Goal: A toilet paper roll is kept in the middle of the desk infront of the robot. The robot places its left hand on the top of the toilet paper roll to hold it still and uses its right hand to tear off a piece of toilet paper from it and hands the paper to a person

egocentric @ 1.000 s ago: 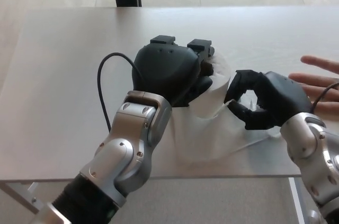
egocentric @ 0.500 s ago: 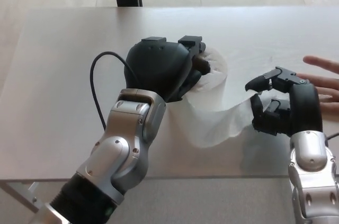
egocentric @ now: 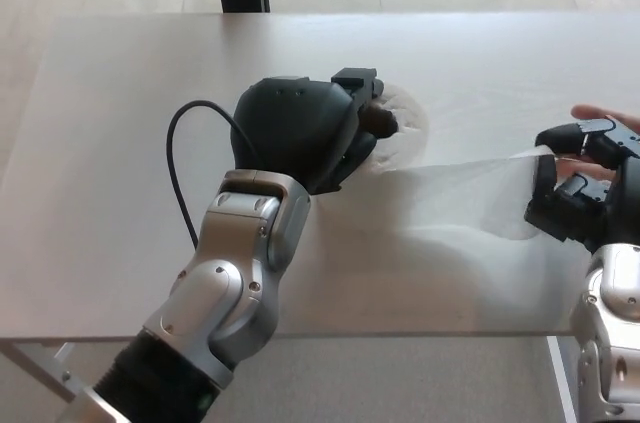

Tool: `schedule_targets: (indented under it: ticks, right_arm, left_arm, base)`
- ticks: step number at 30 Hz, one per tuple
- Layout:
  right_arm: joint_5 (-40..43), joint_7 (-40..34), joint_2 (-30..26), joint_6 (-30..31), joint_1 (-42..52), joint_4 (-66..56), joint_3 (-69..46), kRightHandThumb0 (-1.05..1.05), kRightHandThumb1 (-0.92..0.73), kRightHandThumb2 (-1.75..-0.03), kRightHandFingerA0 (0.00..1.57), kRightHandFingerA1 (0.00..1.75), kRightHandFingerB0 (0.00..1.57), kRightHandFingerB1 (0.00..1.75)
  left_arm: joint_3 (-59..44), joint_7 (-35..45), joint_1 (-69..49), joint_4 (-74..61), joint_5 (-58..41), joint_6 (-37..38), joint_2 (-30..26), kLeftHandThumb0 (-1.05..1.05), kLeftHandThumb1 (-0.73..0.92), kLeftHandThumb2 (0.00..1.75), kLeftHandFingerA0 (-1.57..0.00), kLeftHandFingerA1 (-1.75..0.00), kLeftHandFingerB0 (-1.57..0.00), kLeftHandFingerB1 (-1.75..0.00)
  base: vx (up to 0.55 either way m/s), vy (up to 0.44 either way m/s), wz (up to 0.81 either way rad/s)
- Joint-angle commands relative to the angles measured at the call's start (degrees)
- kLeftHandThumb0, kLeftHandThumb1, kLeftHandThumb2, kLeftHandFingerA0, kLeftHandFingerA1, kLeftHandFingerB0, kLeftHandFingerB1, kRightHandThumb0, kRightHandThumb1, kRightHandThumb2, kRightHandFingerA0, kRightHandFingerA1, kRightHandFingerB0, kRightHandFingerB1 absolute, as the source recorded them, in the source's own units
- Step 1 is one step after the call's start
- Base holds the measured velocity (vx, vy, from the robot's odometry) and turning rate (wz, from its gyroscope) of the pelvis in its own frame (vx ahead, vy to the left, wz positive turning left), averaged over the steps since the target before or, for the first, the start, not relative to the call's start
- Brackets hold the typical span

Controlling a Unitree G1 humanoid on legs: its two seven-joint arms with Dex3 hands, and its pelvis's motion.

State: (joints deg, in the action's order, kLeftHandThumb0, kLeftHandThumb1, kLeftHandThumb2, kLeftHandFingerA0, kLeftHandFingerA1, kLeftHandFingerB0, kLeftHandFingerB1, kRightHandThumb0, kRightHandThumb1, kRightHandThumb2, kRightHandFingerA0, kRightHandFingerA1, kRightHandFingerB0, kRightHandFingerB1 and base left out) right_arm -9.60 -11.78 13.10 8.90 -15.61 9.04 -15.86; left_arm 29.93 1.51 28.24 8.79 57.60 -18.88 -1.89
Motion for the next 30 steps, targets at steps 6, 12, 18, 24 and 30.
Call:
schedule_targets:
  ticks: [6,12,18,24,30]
  right_arm:
    - [23.27,-10.22,15.64,2.56,-7.58,-3.18,-7.74,-0.14,-0.49,-1.4,1.0,1.75,0.8,1.67]
    - [25.61,-11.65,14.17,0.65,-12.78,-0.66,-6.68,-0.08,-0.68,-1.32,1.16,1.25,1.16,1.24]
    - [29.65,-13.92,13.75,0.23,-15.37,0.26,-7.99,-0.09,-0.7,-1.33,1.14,1.24,1.11,1.23]
    - [37.96,-15.89,15.18,-0.08,-16.11,-0.4,-10.92,-0.31,-0.48,-1.41,1.31,1.59,1.06,1.45]
    - [41.56,-17.8,15.74,0.41,-17.84,-1.0,-10.8,-0.23,-0.38,-1.59,1.12,1.75,0.89,1.75]
  left_arm:
    - [1.25,-0.78,-3.44,1.93,1.39,-3.73,-0.17,-0.37,0.73,0.73,-0.71,-0.88,-0.45,-0.46]
    - [1.39,-1.41,-4.61,2.23,0.83,-3.54,0.17,-0.33,0.69,0.74,-0.77,-1.07,-0.44,-0.47]
    - [1.6,-1.59,-5.55,1.81,0.68,-3.46,0.22,-0.36,0.72,0.67,-0.75,-0.99,-0.46,-0.46]
    - [1.8,-1.89,-6.21,2.2,0.44,-3.61,0.64,-0.35,0.7,0.69,-0.8,-1.28,-0.48,-0.48]
    - [1.78,-1.6,-7.05,1.61,0.48,-3.5,0.03,-0.35,0.71,0.68,-0.83,-1.35,-0.48,-0.47]
  base:
    - [0.0,0.0,0.0]
    - [0.0,0.0,0.0]
    - [0.0,0.0,0.0]
    - [0.0,0.0,0.0]
    - [0.0,0.0,0.0]
